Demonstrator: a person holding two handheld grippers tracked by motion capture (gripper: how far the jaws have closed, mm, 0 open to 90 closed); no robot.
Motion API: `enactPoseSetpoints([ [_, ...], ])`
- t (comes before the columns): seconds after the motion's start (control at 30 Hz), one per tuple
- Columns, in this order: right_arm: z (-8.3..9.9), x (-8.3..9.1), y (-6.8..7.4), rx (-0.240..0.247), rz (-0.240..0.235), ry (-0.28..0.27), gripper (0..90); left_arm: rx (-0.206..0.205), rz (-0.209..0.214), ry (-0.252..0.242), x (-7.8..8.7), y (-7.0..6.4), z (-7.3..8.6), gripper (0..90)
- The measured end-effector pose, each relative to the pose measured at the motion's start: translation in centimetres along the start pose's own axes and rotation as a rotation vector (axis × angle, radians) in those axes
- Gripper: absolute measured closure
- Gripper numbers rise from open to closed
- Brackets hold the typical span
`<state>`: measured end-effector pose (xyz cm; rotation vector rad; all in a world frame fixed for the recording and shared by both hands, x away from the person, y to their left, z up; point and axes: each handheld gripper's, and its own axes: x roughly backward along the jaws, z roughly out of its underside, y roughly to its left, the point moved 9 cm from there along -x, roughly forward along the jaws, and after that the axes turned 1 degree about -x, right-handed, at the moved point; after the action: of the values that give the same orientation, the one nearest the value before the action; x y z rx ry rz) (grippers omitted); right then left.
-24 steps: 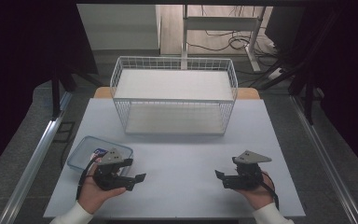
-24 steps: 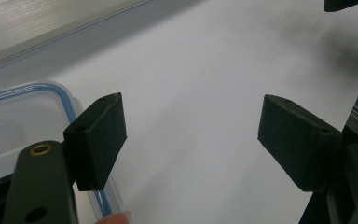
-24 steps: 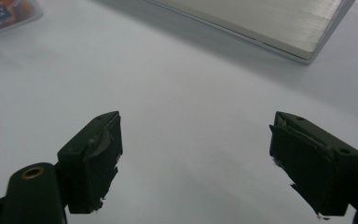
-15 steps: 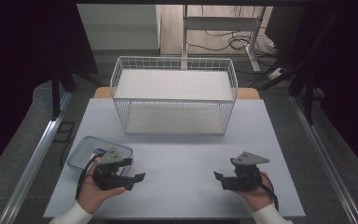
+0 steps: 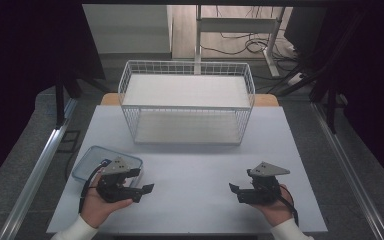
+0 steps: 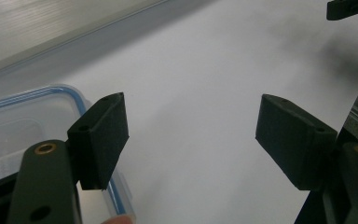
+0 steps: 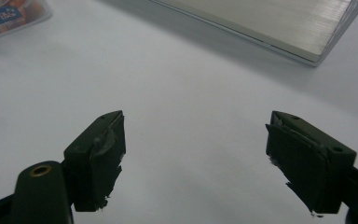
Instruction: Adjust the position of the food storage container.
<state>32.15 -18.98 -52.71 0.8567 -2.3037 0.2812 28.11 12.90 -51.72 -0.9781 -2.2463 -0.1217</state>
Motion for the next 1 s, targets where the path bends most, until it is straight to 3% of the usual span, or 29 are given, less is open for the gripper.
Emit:
enactPoseSetpoints([
  [0.1, -0.1, 0.1, 0.0, -0.004, 0.001, 0.000, 20.0, -0.023, -0.032, 0.005, 0.5, 0.3, -0.2, 25.2],
  [0.23, 0.0, 0.3, 0.0, 0.011, 0.002, 0.000, 20.2, 0.001, -0.051, -0.019, 2.0, 1.3, -0.9, 26.0],
  [0.37, 0.2, 0.4, -0.1, 0.007, -0.010, -0.004, 20.8, 0.040, -0.098, -0.003, 3.8, 3.4, -1.3, 26.1],
  [0.5, 0.1, 0.4, -0.2, 0.005, -0.013, -0.003, 20.8, 0.045, -0.129, -0.012, 5.1, 4.7, -1.9, 29.6],
  [0.6, 0.1, 0.2, -0.1, 0.010, -0.010, 0.003, 21.0, 0.069, -0.189, 0.002, 6.3, 7.2, -1.9, 36.0],
  [0.63, 0.1, 0.2, -0.1, 0.010, -0.010, 0.003, 21.0, 0.069, -0.189, 0.002, 6.3, 7.2, -1.9, 37.4],
  [0.73, 0.1, 0.0, 0.0, 0.013, -0.012, 0.011, 21.2, 0.106, -0.218, 0.018, 6.9, 9.3, -1.6, 40.4],
  [0.8, 0.3, -0.3, 0.0, 0.013, -0.010, 0.018, 21.3, 0.156, -0.246, 0.030, 7.5, 11.5, -1.4, 43.6],
  [0.83, 0.3, -0.3, 0.0, 0.013, -0.010, 0.018, 21.3, 0.156, -0.246, 0.030, 7.5, 11.5, -1.4, 44.6],
  [0.87, 0.4, -0.3, -0.2, 0.010, -0.006, 0.025, 21.4, 0.183, -0.255, 0.032, 7.9, 12.8, -1.4, 45.4],
  [1.0, 0.6, -0.2, -0.4, 0.006, 0.005, 0.024, 21.4, 0.216, -0.267, 0.044, 8.1, 14.4, -1.2, 48.7],
])
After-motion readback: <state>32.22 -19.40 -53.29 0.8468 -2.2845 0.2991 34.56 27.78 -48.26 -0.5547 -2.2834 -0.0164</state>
